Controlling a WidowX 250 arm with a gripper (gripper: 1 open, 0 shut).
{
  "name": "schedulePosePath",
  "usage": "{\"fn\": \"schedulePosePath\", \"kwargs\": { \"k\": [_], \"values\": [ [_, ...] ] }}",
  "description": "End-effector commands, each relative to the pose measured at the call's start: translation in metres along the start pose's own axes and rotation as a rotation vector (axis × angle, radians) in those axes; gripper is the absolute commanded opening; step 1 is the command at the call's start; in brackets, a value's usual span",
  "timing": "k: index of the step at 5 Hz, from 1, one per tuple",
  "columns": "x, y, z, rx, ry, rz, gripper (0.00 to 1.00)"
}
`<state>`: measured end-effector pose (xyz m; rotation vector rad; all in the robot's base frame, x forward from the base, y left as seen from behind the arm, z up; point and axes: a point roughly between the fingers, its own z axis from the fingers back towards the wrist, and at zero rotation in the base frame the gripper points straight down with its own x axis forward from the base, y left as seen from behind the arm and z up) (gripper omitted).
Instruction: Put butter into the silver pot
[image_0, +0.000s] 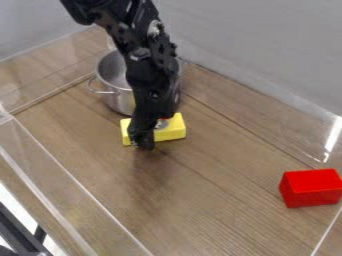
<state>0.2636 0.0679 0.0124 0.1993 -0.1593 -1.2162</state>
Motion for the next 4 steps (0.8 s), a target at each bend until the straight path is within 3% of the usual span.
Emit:
{"fn": "schedulePosePath", "kwargs": {
  "k": [1,2,4],
  "values": [
    [-0.011,-0.036,-0.038,-0.153,0.011,0.021,1.00],
    [-0.013,-0.042,-0.040,-0.158,0.001,-0.019,0.00],
    [-0.020,-0.052,-0.041,-0.165,-0.017,-0.101,0.00]
  ]
}}
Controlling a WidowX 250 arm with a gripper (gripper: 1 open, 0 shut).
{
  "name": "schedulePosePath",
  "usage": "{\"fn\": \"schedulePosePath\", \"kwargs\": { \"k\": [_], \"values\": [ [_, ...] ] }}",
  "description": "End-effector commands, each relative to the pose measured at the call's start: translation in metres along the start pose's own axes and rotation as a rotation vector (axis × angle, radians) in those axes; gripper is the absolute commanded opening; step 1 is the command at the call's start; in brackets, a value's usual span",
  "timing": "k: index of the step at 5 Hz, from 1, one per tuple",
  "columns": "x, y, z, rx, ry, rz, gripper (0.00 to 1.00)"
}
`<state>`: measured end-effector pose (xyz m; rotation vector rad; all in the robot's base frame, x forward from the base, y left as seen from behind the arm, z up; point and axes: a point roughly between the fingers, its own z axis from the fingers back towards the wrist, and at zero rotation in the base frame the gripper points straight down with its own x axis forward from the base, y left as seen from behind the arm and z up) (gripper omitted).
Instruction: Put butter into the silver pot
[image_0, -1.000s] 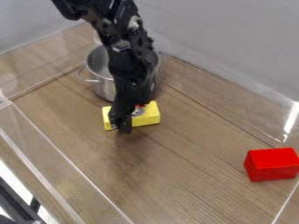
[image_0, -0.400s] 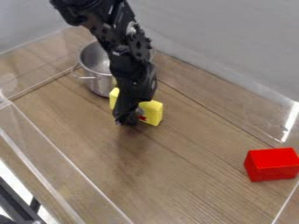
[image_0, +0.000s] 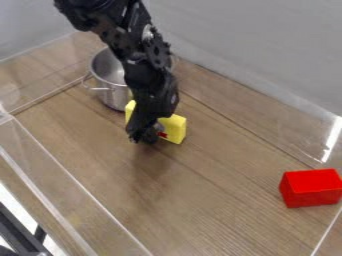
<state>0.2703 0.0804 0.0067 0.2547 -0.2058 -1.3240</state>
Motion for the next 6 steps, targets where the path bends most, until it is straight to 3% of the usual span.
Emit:
{"fn": "schedulePosePath", "kwargs": {
  "k": [1,2,3,4,5,6],
  "values": [
    [-0.001,-0.059,-0.034,-0.231,-0.007,0.050,0.00],
    [0.004,-0.054,-0.038,-0.236,-0.006,0.088,0.00],
    [0.006,-0.058,-0.038,-0.244,-0.019,0.050,0.00],
    [0.008,-0.061,-0.039,-0.252,-0.031,0.012,1.00],
    [0.006,-0.071,-0.032,-0.261,-0.047,-0.048,1.00],
    [0.004,-0.081,-0.024,-0.269,-0.064,-0.108,0.00]
  ]
}}
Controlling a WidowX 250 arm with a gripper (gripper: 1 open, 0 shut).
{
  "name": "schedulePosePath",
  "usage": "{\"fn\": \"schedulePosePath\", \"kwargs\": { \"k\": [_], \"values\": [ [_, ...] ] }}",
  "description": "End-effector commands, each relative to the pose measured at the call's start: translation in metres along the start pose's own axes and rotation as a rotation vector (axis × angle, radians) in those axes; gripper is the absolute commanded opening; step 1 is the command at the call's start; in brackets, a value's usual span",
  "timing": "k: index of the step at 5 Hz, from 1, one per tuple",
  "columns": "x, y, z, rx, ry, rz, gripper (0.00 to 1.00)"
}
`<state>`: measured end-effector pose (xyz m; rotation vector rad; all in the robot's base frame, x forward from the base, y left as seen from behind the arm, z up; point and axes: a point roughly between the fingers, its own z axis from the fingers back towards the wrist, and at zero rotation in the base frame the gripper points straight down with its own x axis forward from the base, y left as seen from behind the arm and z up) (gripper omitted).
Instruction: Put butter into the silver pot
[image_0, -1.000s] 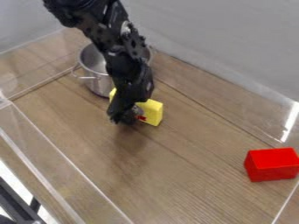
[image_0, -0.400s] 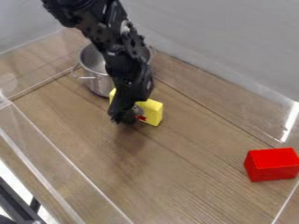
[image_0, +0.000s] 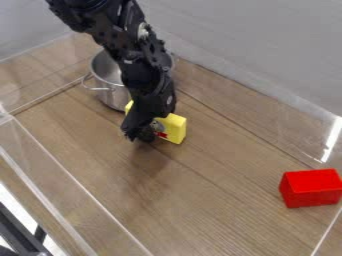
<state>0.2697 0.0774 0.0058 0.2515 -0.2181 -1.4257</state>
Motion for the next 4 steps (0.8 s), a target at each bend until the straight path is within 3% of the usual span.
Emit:
{"fn": "schedulePosePath", "kwargs": {
  "k": [1,2,3,4],
  "values": [
    [0.007,-0.089,-0.015,-0.275,-0.068,-0.067,1.00],
    [0.016,-0.087,-0.011,-0.280,-0.068,-0.021,1.00],
    [0.027,-0.083,-0.006,-0.281,-0.070,0.027,0.00],
    [0.031,-0.082,-0.002,-0.286,-0.092,-0.056,0.00]
  ]
}}
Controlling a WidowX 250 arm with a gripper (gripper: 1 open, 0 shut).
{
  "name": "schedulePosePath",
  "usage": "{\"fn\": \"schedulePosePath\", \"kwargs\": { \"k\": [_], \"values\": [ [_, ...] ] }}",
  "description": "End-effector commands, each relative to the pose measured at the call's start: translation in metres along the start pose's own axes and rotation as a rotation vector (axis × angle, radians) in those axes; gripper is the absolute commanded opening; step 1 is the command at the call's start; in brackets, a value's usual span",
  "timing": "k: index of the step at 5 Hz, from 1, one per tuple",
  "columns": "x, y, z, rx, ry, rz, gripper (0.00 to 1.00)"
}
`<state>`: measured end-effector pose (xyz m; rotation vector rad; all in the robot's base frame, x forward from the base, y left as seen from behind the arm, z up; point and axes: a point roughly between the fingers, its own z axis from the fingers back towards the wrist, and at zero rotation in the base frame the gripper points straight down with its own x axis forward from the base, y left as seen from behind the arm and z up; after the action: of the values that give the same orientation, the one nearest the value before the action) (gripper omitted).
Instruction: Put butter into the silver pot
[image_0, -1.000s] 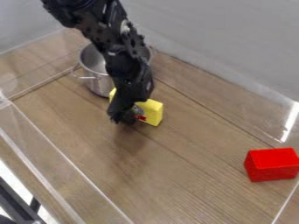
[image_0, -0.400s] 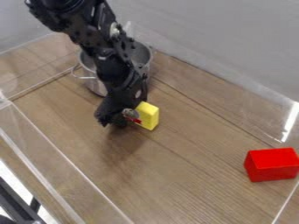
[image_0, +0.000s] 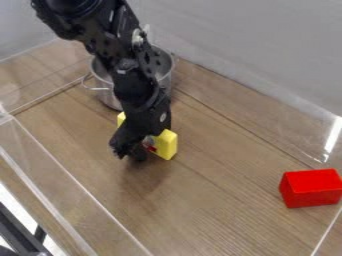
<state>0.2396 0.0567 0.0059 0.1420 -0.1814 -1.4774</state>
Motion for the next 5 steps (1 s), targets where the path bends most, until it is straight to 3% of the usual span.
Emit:
{"fn": "schedulePosePath", "kwargs": {
  "k": [1,2,5],
  "values": [
    [0.030,-0.045,-0.015,-0.186,-0.047,-0.021,0.00],
    [0.044,-0.040,-0.012,-0.185,-0.047,-0.025,0.00],
    [0.016,-0.031,-0.006,-0.187,-0.051,-0.149,0.00]
  ]
}}
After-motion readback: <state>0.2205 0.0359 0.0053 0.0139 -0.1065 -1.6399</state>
